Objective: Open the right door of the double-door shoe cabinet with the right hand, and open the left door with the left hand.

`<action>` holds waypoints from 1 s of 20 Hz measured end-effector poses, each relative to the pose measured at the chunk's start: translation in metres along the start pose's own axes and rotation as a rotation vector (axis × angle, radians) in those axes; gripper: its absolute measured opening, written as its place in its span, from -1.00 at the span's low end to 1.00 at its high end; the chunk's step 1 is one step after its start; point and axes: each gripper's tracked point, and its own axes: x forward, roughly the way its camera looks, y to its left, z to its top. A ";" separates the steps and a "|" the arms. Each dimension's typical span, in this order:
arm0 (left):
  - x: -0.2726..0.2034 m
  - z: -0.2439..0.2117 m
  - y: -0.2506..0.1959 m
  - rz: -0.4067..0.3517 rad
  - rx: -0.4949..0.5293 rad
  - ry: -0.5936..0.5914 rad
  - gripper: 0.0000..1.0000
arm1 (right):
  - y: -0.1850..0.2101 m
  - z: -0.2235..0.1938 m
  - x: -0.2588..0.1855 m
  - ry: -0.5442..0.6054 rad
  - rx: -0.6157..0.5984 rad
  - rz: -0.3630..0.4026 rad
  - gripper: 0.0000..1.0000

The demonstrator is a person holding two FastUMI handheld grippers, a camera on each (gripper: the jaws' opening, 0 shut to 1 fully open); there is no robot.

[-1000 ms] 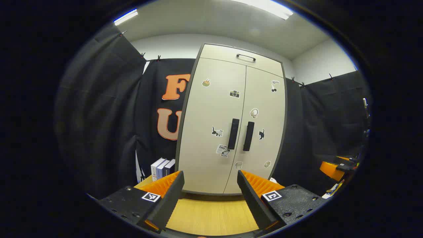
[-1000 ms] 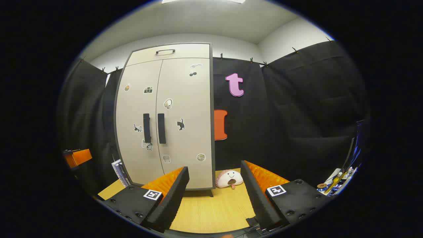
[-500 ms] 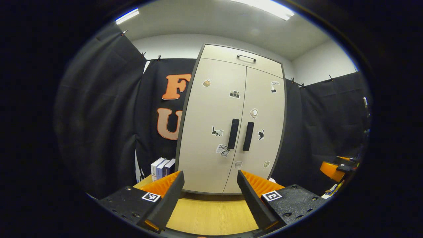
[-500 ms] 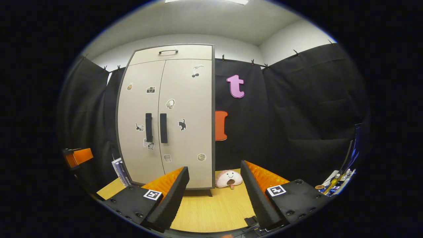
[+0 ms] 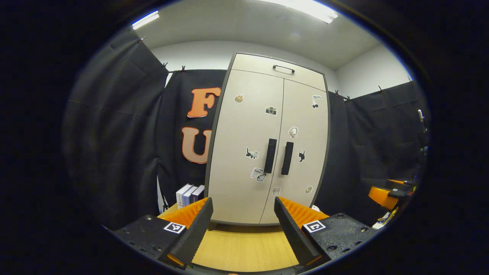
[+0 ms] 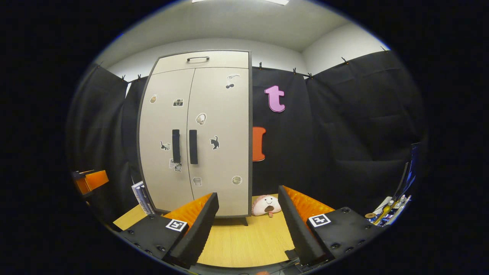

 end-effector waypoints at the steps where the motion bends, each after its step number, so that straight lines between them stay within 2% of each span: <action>1: 0.000 0.000 0.000 -0.002 0.003 -0.001 0.94 | 0.002 0.001 0.002 -0.005 -0.001 0.001 0.99; 4: 0.002 0.000 0.000 -0.009 0.008 -0.003 0.93 | 0.013 0.000 0.016 0.003 -0.003 0.015 0.99; 8: 0.007 -0.002 0.001 -0.006 0.006 -0.003 0.94 | 0.045 0.009 0.040 0.011 -0.004 0.074 0.99; 16: 0.015 -0.017 0.000 0.008 -0.005 0.016 0.94 | 0.121 0.029 0.125 0.011 -0.013 0.192 0.99; 20: 0.022 -0.019 0.005 0.013 -0.014 0.021 0.94 | 0.148 0.037 0.171 0.004 -0.045 0.175 0.99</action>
